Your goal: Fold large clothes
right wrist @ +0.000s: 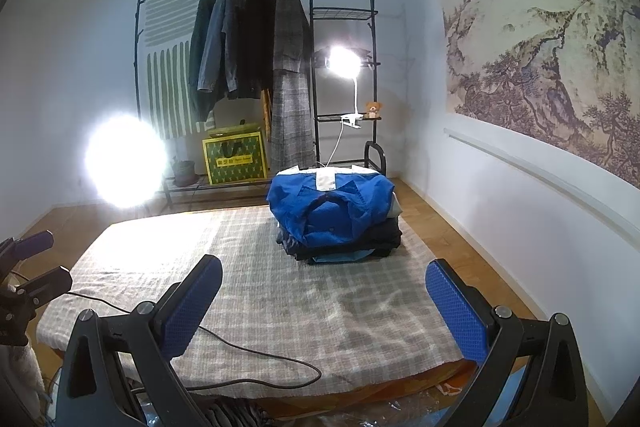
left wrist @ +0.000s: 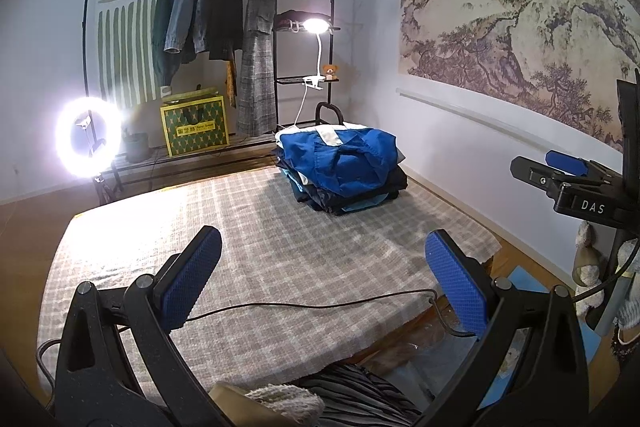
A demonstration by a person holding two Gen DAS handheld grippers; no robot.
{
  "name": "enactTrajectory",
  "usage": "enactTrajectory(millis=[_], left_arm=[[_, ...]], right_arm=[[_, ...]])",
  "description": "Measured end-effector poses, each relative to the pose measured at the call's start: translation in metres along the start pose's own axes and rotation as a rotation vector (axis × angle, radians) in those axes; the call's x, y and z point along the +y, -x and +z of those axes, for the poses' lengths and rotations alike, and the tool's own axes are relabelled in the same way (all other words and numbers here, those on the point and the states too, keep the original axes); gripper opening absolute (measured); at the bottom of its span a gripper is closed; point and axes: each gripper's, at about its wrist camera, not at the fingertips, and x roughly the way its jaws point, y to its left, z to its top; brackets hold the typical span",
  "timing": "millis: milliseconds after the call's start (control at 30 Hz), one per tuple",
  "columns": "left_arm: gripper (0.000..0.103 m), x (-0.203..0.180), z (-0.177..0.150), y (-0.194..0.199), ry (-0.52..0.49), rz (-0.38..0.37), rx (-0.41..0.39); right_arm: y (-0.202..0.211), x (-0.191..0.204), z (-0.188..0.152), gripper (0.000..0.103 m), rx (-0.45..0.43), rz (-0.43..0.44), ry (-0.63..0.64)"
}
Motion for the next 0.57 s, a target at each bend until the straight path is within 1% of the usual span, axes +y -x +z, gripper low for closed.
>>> enactTrajectory(millis=[267,400,567], left_arm=[[0.103,0.007,-0.004,-0.009,0.003,-0.002,0.019],[0.103,0.009,-0.004,-0.009,0.001,-0.005,0.013],[0.103,0.012,-0.005,-0.009,-0.002,0.010,-0.007]], right_arm=[[-0.003,0.002,-0.003,0.103,0.011,-0.003,-0.002],[-0.004,0.004,-0.005,0.103,0.018,-0.003,-0.001],[-0.005,0.005,-0.006,0.103,0.025,-0.003,-0.006]])
